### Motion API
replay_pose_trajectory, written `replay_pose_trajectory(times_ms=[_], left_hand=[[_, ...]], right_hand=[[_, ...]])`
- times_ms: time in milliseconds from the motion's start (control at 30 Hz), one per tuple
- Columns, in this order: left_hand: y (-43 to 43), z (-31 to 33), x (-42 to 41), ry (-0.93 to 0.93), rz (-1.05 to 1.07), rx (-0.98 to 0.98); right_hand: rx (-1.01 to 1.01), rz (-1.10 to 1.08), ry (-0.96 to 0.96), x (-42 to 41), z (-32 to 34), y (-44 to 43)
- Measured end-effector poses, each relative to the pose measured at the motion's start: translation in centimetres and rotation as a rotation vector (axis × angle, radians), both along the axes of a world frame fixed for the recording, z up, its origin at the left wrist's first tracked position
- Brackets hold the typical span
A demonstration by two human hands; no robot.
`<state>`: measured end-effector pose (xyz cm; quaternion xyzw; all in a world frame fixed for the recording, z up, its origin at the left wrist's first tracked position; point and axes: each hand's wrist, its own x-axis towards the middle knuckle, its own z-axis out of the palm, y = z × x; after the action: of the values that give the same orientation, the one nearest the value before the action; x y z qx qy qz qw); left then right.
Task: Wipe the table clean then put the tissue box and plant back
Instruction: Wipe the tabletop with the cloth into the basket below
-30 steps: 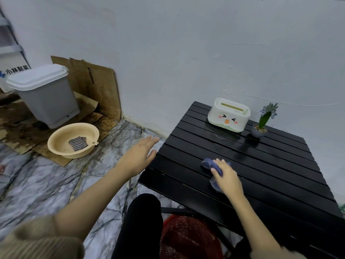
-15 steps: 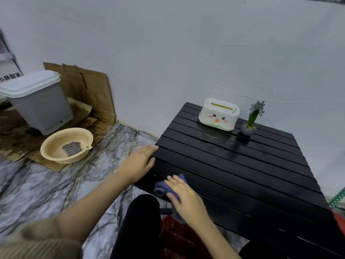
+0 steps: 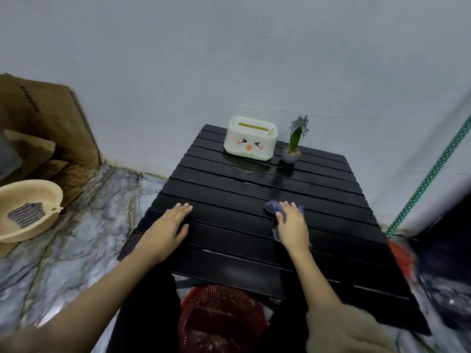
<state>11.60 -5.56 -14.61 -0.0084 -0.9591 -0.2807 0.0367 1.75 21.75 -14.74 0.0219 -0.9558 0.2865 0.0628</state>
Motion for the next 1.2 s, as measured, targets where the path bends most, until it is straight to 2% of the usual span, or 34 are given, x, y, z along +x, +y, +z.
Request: replay_pose_trajectory(times_ms=[133, 233, 333, 433, 567, 667, 767, 900, 967, 1100, 1200], left_hand=[[1.4, -0.4, -0.2, 0.015, 0.004, 0.015], [1.8, -1.0, -0.1, 0.037, 0.023, 0.0], [1.9, -1.1, -0.1, 0.054, 0.038, 0.003], [2.0, -1.2, -0.1, 0.067, 0.048, 0.011], [1.9, -1.3, -0.2, 0.064, 0.035, 0.003], [1.9, -1.2, -0.1, 0.059, 0.03, 0.009], [1.9, -1.1, -0.1, 0.049, 0.032, 0.014], [1.8, -1.1, -0.1, 0.041, 0.033, 0.015], [1.8, -1.1, -0.1, 0.042, 0.033, 0.02], [1.7, -1.5, -0.3, 0.052, 0.029, 0.018], [1.6, -1.5, -0.4, 0.053, 0.032, 0.024]], right_hand=[[-0.001, 0.324, -0.031, 3.0, -0.2, -6.2], [-0.011, 0.43, -0.007, 7.3, -0.2, -3.6], [0.008, 0.322, -0.009, 9.0, -0.1, 3.7], [-0.008, 0.067, -0.018, 7.3, 0.5, 10.0], [0.018, -0.127, -0.008, 3.3, 0.6, 8.2], [0.015, 0.022, 0.001, 1.0, 0.0, 1.2], [-0.006, 0.232, -0.008, 2.6, -0.2, -5.1], [0.006, 0.41, -0.004, 7.5, -0.3, -3.4], [0.011, 0.369, -0.006, 8.5, -0.2, 1.2], [0.0, 0.028, -0.045, 6.8, 0.8, 10.1], [-0.007, -0.159, -0.042, 3.8, 1.1, 8.9]])
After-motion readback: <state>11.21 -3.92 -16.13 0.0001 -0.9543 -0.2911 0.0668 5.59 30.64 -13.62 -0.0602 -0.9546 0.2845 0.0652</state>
